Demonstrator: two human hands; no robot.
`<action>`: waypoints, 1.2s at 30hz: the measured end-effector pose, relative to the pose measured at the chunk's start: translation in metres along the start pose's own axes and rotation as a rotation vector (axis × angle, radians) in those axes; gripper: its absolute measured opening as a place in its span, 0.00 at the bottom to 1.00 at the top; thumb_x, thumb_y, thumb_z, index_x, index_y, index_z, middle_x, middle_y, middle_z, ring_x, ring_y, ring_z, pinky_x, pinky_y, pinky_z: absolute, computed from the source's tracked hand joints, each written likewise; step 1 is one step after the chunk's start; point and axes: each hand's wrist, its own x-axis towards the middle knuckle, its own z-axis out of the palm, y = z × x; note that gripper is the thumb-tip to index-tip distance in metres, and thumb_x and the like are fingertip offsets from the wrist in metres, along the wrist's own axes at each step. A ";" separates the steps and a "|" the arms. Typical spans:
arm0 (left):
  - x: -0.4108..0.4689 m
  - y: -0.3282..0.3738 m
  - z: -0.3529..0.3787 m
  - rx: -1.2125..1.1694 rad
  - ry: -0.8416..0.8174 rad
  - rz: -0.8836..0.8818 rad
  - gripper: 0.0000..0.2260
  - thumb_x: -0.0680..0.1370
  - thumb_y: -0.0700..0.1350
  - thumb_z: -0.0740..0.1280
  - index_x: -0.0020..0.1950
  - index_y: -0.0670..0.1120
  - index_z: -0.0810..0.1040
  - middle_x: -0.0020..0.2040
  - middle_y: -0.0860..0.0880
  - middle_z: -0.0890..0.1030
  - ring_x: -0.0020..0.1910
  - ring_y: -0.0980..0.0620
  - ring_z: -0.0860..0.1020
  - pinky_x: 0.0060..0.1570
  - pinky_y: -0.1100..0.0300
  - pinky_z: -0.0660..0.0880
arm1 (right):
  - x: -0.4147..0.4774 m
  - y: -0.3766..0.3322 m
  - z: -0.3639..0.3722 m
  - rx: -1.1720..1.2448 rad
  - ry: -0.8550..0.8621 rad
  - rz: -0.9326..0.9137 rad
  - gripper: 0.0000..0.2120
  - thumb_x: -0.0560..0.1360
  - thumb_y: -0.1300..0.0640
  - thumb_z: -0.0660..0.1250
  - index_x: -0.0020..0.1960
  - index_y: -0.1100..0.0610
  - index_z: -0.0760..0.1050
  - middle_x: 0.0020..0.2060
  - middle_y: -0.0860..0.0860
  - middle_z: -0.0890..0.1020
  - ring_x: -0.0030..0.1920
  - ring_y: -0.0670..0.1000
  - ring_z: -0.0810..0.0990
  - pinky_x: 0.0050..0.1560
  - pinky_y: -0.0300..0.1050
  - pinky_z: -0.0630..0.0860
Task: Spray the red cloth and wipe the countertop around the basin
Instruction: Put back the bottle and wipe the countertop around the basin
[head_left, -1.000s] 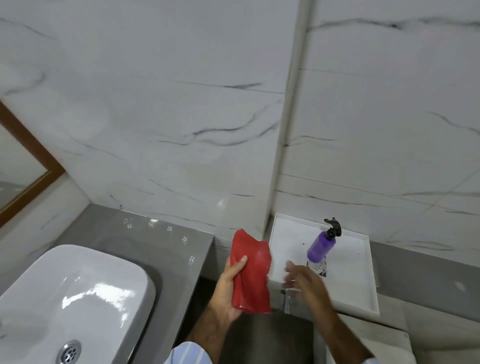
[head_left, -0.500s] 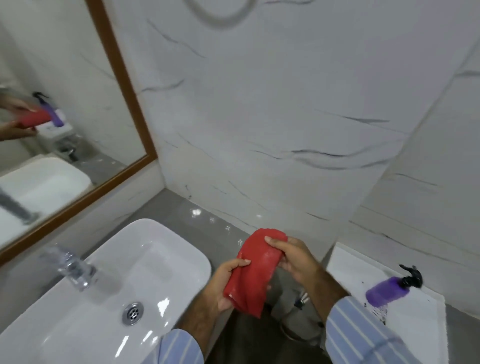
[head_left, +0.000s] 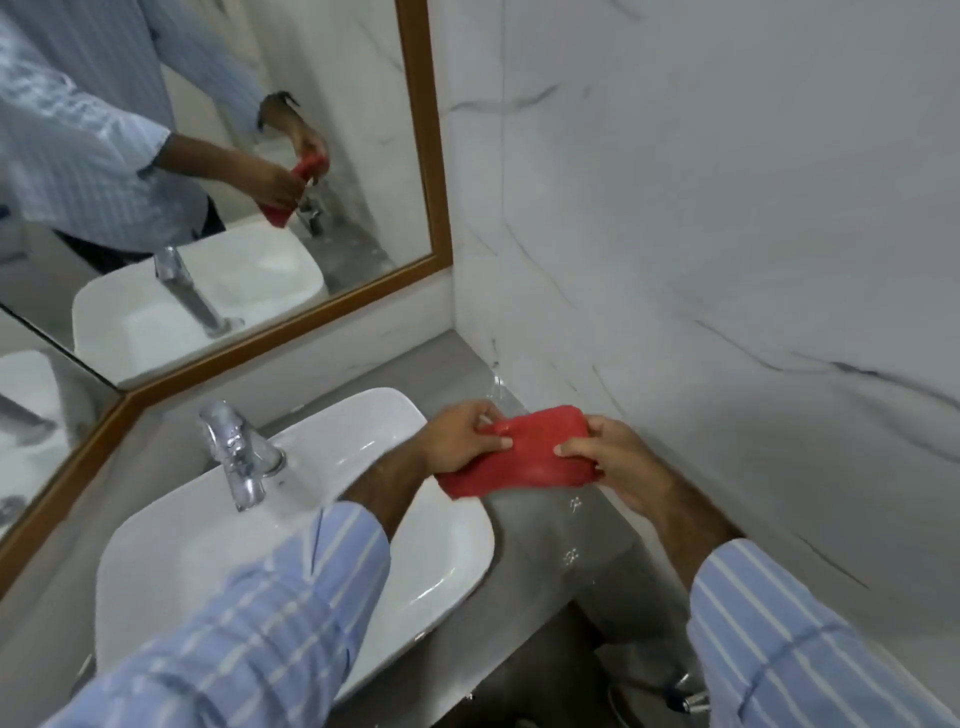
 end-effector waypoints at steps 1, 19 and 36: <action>0.010 0.000 -0.008 0.135 0.034 0.035 0.10 0.77 0.46 0.77 0.55 0.45 0.83 0.49 0.46 0.84 0.50 0.47 0.81 0.55 0.54 0.76 | 0.008 -0.001 0.004 -0.052 0.032 -0.031 0.14 0.72 0.71 0.75 0.57 0.64 0.83 0.50 0.63 0.87 0.48 0.58 0.83 0.51 0.53 0.82; 0.134 -0.086 -0.006 0.816 -0.167 -0.005 0.15 0.74 0.42 0.74 0.60 0.52 0.85 0.59 0.45 0.85 0.57 0.41 0.84 0.59 0.49 0.82 | 0.161 0.091 0.057 -1.197 0.110 -0.550 0.08 0.72 0.68 0.72 0.50 0.63 0.80 0.48 0.62 0.83 0.48 0.66 0.82 0.45 0.58 0.80; -0.111 -0.101 0.129 0.506 -0.075 -0.161 0.41 0.85 0.63 0.40 0.52 0.41 0.89 0.54 0.44 0.89 0.49 0.46 0.89 0.34 0.52 0.86 | 0.219 0.143 0.102 -1.503 -0.294 -0.674 0.35 0.86 0.39 0.52 0.86 0.56 0.49 0.86 0.52 0.50 0.85 0.51 0.46 0.85 0.52 0.44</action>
